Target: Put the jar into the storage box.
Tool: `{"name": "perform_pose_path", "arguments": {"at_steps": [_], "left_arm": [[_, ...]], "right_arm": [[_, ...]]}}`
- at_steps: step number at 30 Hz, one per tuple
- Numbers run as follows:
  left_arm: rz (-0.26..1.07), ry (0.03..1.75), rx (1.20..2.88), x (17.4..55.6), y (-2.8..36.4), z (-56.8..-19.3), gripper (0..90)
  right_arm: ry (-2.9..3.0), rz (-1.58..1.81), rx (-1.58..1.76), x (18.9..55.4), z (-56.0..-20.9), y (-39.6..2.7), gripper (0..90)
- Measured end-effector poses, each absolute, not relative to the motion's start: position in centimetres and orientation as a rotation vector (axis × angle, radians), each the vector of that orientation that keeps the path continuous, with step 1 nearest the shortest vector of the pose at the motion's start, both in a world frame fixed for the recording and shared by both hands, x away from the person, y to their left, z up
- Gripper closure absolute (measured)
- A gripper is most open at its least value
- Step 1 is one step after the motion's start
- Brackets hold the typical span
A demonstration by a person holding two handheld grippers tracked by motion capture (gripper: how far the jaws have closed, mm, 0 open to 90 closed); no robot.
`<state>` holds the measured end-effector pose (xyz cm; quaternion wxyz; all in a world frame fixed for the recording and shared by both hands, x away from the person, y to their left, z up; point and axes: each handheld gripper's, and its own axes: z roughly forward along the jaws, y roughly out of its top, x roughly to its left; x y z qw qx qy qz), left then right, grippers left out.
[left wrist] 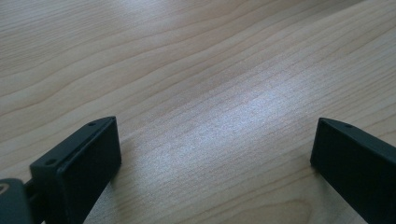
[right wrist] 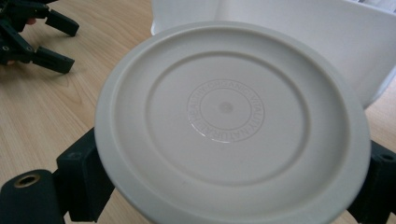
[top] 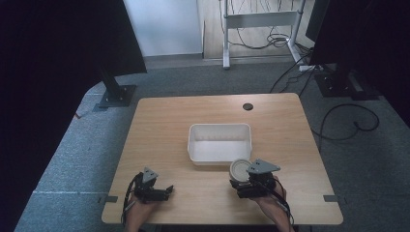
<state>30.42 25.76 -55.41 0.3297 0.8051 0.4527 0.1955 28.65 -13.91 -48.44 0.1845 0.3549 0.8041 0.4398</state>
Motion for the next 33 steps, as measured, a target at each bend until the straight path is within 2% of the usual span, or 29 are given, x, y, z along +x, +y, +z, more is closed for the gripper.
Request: {"name": "perform_pose_path", "arguments": {"at_steps": [33], "left_arm": [[0.511, 1.184, 2.105, 30.4, 25.8, -55.4, 1.6]], "right_arm": [[2.253, 1.261, 0.982, 33.0, -47.5, -9.5, 9.1]]}}
